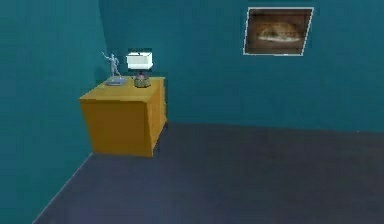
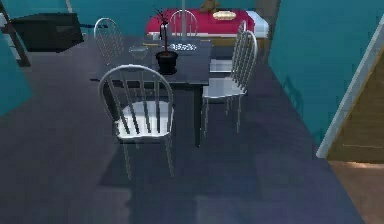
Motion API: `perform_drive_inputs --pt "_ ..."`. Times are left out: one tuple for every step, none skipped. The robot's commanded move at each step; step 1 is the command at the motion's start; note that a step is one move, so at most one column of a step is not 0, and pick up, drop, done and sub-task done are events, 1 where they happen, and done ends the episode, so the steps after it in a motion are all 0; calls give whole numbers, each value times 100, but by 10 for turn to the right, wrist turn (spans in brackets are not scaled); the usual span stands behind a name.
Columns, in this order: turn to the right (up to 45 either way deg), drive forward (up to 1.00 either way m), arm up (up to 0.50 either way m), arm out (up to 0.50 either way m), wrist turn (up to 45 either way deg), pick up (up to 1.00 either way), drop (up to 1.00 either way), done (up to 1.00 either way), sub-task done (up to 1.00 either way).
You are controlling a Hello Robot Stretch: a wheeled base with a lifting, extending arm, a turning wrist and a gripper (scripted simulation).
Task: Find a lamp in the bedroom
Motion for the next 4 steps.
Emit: perform_drive_inputs --pt "30 0 0 0 0 0 0 0 0" --pt "0 100 0 0 0 0 0 0 0" --pt "0 55 0 0 0 0 0 0 0" --pt "-450 0 0 0 0 0 0 0 0"
